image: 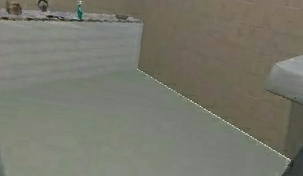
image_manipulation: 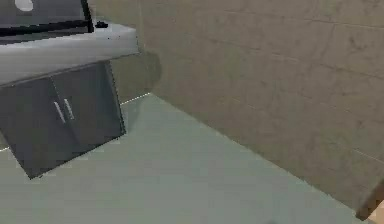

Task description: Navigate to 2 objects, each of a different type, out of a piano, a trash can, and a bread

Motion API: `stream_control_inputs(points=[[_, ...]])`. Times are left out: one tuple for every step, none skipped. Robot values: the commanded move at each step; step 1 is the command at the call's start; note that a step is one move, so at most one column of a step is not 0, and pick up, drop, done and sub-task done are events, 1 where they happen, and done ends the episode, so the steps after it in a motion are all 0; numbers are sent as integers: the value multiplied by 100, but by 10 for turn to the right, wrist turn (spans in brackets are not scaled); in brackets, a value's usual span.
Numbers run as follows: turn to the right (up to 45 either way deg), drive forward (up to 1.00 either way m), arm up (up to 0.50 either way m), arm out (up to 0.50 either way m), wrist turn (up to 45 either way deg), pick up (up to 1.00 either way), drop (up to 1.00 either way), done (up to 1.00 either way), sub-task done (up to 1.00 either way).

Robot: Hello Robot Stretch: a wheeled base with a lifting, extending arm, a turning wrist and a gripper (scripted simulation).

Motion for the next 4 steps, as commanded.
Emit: stream_control_inputs(points=[[0,100,0,0,0,0,0,0,0],[-60,0,0,0,0,0,0,0,0],[0,5,0,0,0,0,0,0,0],[-420,0,0,0,0,0,0,0,0]])
